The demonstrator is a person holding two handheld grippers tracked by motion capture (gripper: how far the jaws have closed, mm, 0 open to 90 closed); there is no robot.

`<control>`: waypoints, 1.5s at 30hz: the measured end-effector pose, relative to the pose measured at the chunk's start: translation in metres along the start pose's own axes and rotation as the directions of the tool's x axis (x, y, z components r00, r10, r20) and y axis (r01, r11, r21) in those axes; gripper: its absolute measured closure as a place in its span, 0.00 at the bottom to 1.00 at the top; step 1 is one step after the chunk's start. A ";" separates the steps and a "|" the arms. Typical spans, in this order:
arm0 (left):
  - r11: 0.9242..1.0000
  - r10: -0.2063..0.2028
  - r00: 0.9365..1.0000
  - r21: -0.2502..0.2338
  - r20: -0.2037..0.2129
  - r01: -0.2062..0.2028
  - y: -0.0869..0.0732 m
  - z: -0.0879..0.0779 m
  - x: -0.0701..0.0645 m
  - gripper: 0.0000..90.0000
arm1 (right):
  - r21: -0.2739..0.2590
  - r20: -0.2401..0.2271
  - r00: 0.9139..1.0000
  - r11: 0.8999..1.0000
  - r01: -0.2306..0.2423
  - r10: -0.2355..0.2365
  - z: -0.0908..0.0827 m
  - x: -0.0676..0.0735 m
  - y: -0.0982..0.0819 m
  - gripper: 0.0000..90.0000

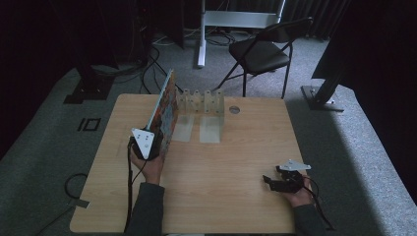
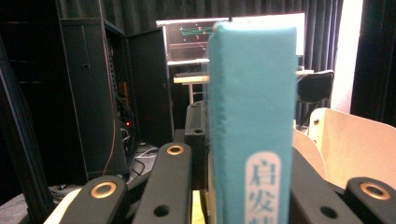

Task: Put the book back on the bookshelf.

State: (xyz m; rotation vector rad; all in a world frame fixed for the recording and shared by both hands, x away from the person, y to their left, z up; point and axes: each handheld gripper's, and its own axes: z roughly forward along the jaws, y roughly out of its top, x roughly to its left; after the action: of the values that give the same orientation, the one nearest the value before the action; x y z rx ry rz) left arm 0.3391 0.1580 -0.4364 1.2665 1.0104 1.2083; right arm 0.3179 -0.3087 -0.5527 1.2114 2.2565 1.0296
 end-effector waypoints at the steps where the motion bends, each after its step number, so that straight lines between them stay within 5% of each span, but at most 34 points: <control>1: 1.000 -0.001 1.000 0.000 0.001 0.001 0.000 0.000 0.000 0.88 | 0.000 0.000 1.000 1.000 0.000 0.000 0.000 0.000 0.000 0.29; 14: 1.000 0.000 1.000 0.002 -0.009 0.000 -0.001 -0.003 0.005 0.87 | 0.000 0.000 1.000 1.000 0.000 0.000 0.000 0.000 0.000 0.29; 31: 0.998 0.058 0.998 0.020 -0.007 -0.058 0.000 -0.005 0.006 0.84 | 0.000 0.001 1.000 1.000 0.000 0.000 0.000 0.000 0.000 0.29; 45: 0.997 0.058 0.996 0.052 0.067 -0.061 -0.003 -0.014 0.013 0.72 | 0.000 0.001 1.000 1.000 0.002 -0.002 0.000 0.000 0.000 0.29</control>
State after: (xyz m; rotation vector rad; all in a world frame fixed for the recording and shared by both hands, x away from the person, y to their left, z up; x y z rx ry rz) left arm 0.3273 0.1731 -0.4394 1.3785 0.9687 1.1839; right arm 0.3179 -0.3086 -0.5527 1.2090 2.2569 1.0281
